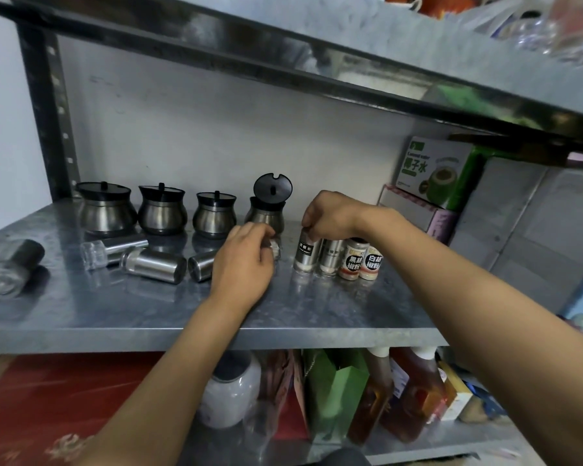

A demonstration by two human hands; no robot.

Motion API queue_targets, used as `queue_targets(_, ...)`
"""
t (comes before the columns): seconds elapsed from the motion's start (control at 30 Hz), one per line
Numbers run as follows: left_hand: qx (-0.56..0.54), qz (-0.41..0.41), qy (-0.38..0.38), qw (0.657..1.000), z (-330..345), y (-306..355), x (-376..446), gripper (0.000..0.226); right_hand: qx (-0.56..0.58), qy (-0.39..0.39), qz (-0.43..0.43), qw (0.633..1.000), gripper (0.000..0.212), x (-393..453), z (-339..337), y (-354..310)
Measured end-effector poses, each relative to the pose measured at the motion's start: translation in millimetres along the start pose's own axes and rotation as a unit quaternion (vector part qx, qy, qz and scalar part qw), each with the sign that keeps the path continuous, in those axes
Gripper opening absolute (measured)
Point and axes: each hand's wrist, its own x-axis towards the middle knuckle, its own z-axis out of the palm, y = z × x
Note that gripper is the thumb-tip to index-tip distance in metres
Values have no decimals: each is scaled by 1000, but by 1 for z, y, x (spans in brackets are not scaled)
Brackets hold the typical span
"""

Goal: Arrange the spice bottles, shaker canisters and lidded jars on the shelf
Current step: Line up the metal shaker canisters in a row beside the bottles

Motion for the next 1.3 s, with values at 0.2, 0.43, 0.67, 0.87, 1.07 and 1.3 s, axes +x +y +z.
queue_targets(0.2, 0, 18, 2, 1000, 0, 0, 0, 32, 3, 2, 5, 1000, 40, -1, 3, 1)
queue_targets(0.43, 32, 40, 5, 999, 0, 1, -2, 34, 9, 25, 11, 1000, 49, 0, 6, 0)
queue_targets(0.67, 183, 44, -14, 982, -21, -19, 17, 46, -32, 57, -49, 997, 39, -2, 2, -20)
queue_targets(0.87, 246, 57, -18, 967, -45, -35, 13, 40, -5, 13, -99, 995, 37, 4, 15, -48)
queue_targets(1.07, 239, 87, -20, 967, -50, -34, 0, 41, -28, -24, -146, 989, 25, 21, 49, -78)
queue_targets(1.3, 235, 62, -20, 970, -49, -32, 0, 45, -56, -20, -158, 986, 19, 27, 66, -85)
